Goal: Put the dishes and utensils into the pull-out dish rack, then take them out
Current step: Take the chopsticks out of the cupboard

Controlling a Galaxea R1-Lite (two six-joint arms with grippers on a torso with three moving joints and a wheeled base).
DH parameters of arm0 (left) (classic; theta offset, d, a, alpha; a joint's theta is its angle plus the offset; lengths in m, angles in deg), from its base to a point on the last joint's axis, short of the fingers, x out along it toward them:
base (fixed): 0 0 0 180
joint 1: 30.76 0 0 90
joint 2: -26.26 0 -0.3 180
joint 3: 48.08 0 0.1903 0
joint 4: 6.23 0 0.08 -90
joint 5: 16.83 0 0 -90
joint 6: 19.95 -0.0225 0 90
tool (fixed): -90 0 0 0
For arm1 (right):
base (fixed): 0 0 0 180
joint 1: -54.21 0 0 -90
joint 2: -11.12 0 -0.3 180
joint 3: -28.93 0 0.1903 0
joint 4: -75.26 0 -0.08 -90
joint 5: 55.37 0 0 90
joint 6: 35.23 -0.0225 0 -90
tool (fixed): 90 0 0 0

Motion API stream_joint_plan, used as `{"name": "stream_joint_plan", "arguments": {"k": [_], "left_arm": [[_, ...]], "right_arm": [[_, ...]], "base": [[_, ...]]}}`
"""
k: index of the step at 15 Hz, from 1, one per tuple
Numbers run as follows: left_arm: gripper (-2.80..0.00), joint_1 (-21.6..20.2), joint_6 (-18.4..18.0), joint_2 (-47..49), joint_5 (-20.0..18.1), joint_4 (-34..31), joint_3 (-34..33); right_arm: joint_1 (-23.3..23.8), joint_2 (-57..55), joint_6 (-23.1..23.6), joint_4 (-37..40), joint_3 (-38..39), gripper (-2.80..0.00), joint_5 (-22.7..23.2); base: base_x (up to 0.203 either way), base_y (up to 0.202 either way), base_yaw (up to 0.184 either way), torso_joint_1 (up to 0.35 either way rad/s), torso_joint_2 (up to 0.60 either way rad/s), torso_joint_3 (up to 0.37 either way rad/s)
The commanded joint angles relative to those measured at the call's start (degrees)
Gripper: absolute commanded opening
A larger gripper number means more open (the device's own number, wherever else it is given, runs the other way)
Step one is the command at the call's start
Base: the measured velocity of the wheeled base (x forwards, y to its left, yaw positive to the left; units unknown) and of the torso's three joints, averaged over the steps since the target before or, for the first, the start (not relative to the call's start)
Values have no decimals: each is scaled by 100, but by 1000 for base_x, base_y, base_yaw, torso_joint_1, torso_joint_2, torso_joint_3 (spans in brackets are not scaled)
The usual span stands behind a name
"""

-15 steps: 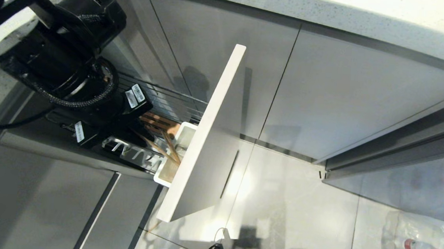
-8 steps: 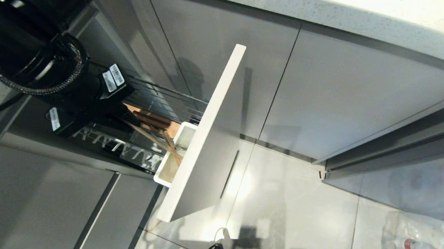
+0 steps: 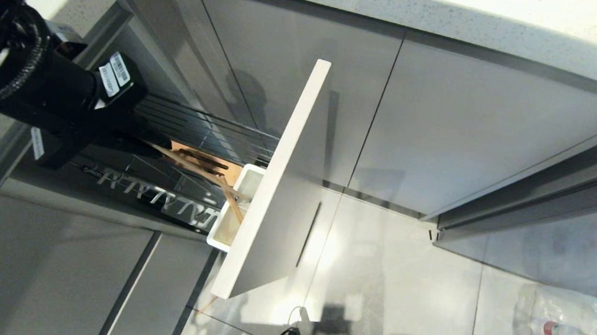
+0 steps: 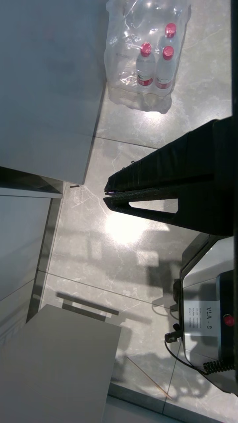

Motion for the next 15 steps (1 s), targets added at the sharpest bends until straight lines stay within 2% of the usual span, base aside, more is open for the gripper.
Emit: {"name": "stream_joint_plan", "arguments": {"k": [1,7,15], "left_arm": [[-280,28,31,-110,0,-39,33],[-280,72,30,-264,18,-6,57],[-280,72,-125,-1389,30,812,52]], "right_arm": [[-1,0,-1,-6,0,-280,-3],[-1,0,-1,2,0,-280,3],[-1,-9,-1,-7,0,-280,5]], "base": [[0,0,0,0,0,0],[0,0,0,0,0,0],[0,0,0,0,0,0]]}}
